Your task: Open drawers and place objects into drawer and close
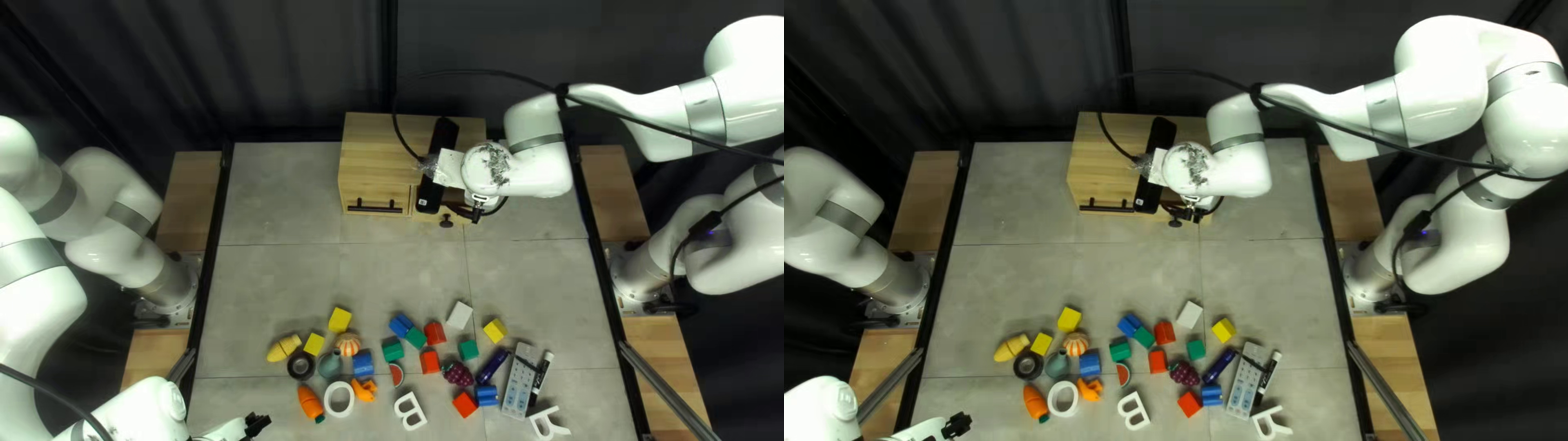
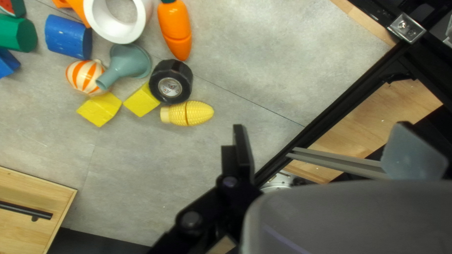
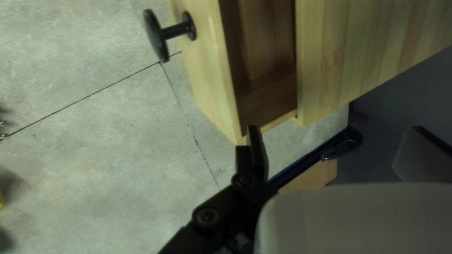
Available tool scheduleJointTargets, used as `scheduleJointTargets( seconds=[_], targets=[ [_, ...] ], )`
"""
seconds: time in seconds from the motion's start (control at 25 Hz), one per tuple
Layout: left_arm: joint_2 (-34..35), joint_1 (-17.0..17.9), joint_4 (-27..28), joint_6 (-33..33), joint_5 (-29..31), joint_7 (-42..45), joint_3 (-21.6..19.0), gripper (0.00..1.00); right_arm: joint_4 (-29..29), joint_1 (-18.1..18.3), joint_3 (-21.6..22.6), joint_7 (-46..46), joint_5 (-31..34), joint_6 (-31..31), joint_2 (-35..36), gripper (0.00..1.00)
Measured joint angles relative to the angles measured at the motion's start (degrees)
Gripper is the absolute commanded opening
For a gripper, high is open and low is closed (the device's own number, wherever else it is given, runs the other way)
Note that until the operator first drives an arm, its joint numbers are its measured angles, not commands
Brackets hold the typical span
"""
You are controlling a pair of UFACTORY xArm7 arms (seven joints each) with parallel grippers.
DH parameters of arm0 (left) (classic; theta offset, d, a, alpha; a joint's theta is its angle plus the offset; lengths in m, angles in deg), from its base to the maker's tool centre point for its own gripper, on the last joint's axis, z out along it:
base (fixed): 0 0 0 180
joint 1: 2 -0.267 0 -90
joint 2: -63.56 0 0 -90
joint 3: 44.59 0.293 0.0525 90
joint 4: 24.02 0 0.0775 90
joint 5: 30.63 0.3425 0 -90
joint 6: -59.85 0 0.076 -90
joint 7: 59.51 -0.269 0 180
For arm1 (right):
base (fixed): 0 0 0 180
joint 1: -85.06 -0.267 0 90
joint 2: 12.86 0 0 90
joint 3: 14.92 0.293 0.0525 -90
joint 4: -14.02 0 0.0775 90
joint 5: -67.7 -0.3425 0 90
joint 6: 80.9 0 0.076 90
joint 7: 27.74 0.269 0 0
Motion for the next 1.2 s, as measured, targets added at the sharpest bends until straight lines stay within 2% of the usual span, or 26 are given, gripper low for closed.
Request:
scheduleJointTargets(
  seconds=[0.32, 1.2],
  targets=[
    [0.0, 0.0, 0.0, 0.0, 0.0, 0.0, 0.0, 1.00, -0.2, 0.0, 0.2, -0.3, 2.5, 0.2, -0.1, 1.00],
    [0.0, 0.0, 0.0, 0.0, 0.0, 0.0, 0.0, 1.00, 3.0, 0.0, 0.4, 1.4, 8.8, 5.7, 0.0, 1.00]
  ],
)
